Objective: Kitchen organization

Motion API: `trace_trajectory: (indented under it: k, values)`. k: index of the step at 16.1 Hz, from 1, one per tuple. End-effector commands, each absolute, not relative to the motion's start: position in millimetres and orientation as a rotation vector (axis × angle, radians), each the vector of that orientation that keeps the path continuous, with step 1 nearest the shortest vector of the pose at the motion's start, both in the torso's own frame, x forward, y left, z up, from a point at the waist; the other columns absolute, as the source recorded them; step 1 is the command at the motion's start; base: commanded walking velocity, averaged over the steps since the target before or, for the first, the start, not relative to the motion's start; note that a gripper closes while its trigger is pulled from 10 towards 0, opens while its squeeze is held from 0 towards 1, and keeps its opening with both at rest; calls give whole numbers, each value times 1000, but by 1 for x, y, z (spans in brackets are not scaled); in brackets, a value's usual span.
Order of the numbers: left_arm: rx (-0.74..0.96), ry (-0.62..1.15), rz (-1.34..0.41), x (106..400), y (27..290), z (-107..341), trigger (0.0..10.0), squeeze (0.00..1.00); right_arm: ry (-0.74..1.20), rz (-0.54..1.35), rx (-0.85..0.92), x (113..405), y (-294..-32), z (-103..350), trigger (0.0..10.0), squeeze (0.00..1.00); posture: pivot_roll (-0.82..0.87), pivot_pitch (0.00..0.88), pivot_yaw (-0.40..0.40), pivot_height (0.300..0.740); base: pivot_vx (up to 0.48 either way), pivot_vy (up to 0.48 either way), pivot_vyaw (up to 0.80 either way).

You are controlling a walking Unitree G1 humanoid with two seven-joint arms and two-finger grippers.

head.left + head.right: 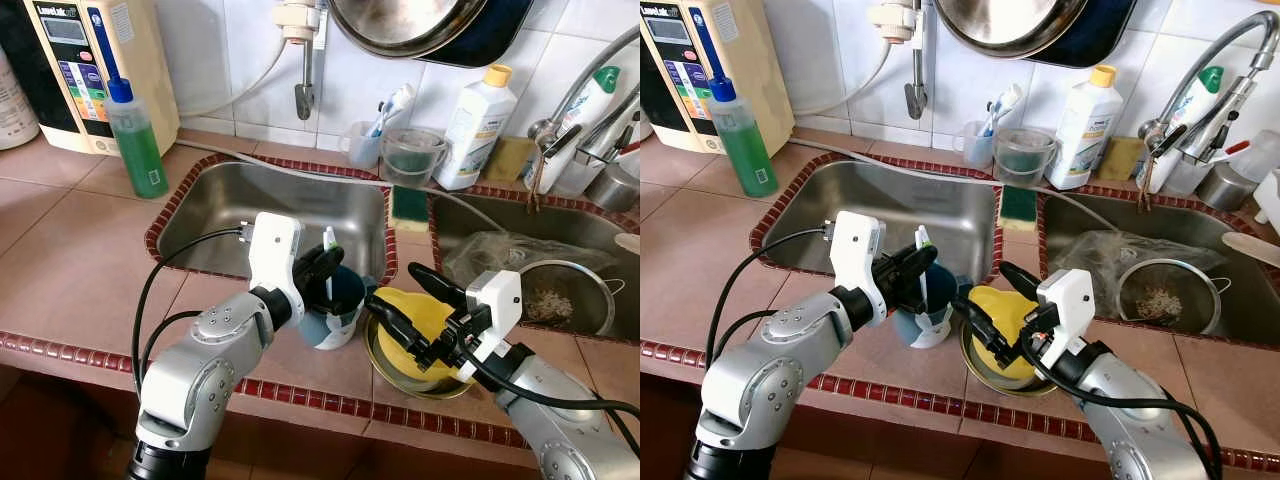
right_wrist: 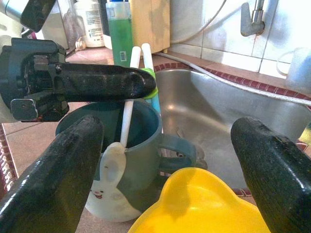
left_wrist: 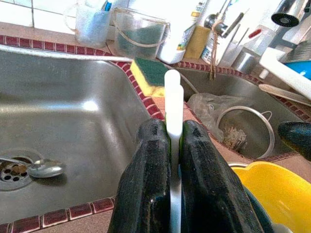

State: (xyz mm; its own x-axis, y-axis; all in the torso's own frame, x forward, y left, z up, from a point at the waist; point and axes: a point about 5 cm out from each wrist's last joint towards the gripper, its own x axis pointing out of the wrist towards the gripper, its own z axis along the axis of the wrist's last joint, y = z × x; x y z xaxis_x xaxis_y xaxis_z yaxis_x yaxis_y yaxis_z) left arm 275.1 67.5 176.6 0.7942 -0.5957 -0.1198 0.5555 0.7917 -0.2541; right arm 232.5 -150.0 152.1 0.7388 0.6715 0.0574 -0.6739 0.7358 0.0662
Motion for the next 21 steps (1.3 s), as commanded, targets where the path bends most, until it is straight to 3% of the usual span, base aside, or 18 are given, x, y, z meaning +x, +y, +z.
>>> trace_trajectory:
  k: [1,10,11,21]
  values:
    - [-211,183,-630,277,66,182,0,0,-58,739,69,234,-149,158,10000,0,-68,0,-28,740,0,0,0]
    - [-253,101,-673,282,76,201,0,0,-66,738,62,239,-147,158,10000,0,-56,0,-31,740,0,0,0]
    - [-249,94,-681,283,78,204,9725,0,-67,738,61,240,-146,158,10000,0,-55,0,-33,740,0,0,0]
    - [-139,-28,-742,303,111,243,10000,0,-77,761,48,248,-142,158,10000,0,-42,0,-39,740,0,0,0]
